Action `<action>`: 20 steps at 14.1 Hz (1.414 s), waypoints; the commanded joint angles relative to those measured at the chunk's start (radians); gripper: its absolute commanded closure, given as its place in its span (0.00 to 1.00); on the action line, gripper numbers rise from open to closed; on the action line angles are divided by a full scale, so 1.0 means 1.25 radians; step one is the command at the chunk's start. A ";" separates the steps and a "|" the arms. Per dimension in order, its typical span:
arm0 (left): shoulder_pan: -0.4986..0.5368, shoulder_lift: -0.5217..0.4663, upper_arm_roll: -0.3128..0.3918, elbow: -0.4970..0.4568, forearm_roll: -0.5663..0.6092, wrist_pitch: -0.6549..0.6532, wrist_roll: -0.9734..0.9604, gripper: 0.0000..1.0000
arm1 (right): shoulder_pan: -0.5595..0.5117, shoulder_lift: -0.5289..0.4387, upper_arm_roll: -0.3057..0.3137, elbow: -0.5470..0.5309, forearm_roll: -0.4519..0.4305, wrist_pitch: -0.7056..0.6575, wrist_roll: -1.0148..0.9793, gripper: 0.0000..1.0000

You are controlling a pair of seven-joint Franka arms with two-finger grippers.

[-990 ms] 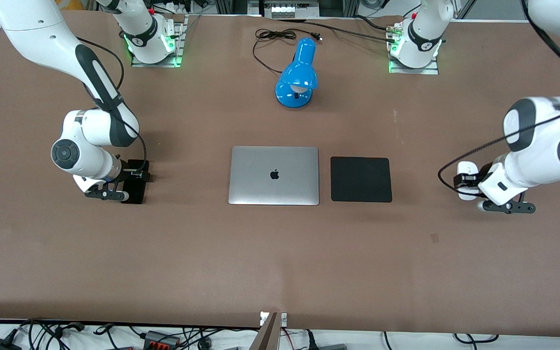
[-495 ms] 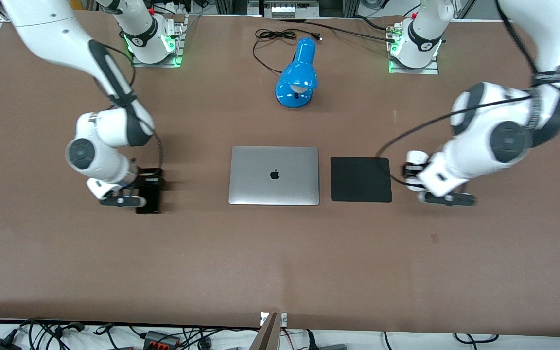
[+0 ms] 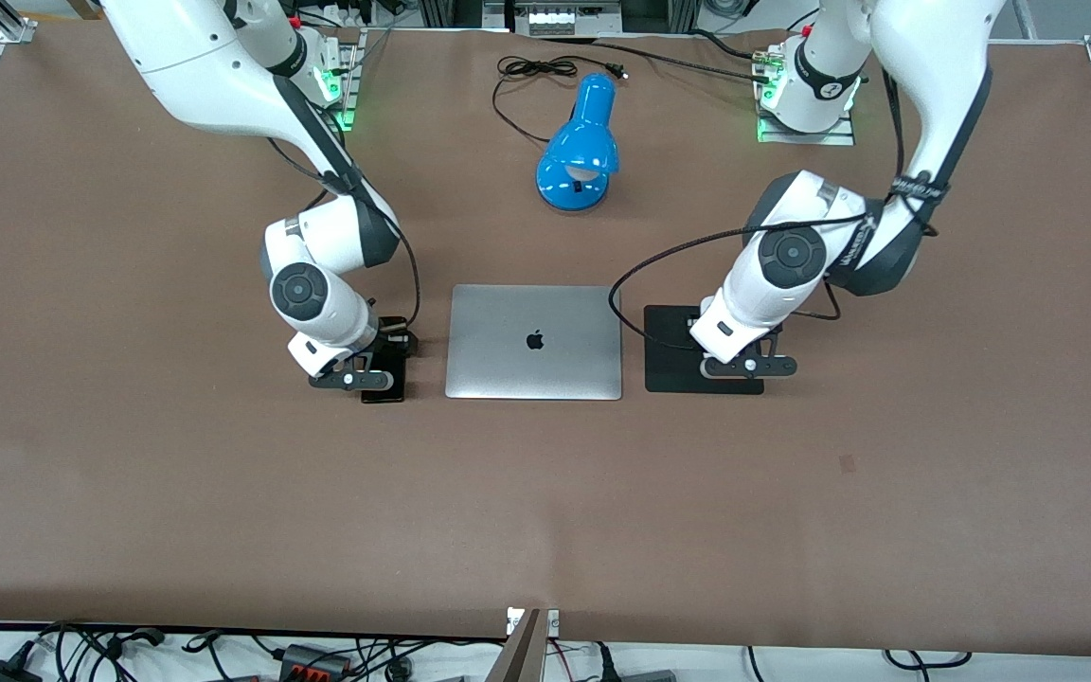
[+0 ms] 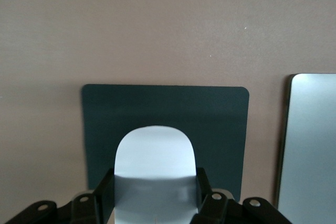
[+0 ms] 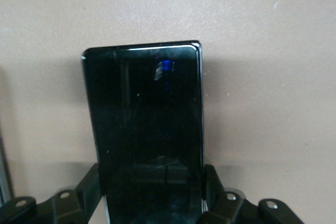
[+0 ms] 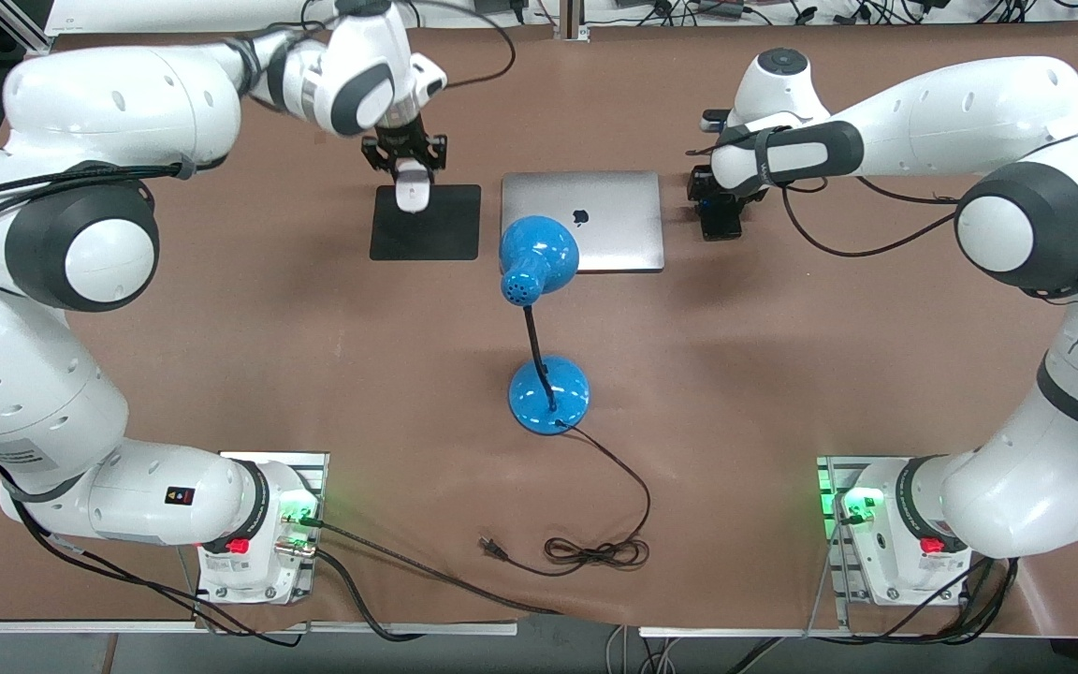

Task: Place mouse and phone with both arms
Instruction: 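Lower the phone with the right gripper while the left gripper carries the mouse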

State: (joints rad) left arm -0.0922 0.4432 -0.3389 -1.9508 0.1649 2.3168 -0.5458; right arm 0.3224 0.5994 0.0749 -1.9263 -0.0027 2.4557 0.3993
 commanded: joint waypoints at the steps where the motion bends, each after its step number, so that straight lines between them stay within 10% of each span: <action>1: 0.006 0.031 0.001 -0.047 0.025 0.112 -0.021 0.74 | 0.016 0.017 -0.006 0.016 0.002 0.000 0.002 0.67; 2: 0.006 0.050 0.004 -0.049 0.025 0.140 -0.021 0.74 | 0.018 0.020 -0.006 0.017 0.006 0.000 0.009 0.01; 8: 0.006 0.086 0.007 -0.049 0.026 0.170 -0.021 0.72 | -0.034 -0.111 -0.059 0.103 0.000 -0.036 -0.013 0.00; 13: 0.015 0.084 0.007 -0.044 0.036 0.169 -0.020 0.01 | -0.150 -0.218 -0.065 0.179 -0.008 -0.230 -0.014 0.00; 20: 0.020 -0.011 0.007 -0.015 0.036 0.112 -0.014 0.00 | -0.259 -0.544 -0.070 0.035 -0.008 -0.471 -0.195 0.00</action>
State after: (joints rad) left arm -0.0770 0.5201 -0.3274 -1.9814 0.1773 2.5189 -0.5469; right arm 0.0301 0.0449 -0.0213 -1.7632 -0.0088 1.9171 0.2640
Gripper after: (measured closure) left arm 0.000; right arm 0.000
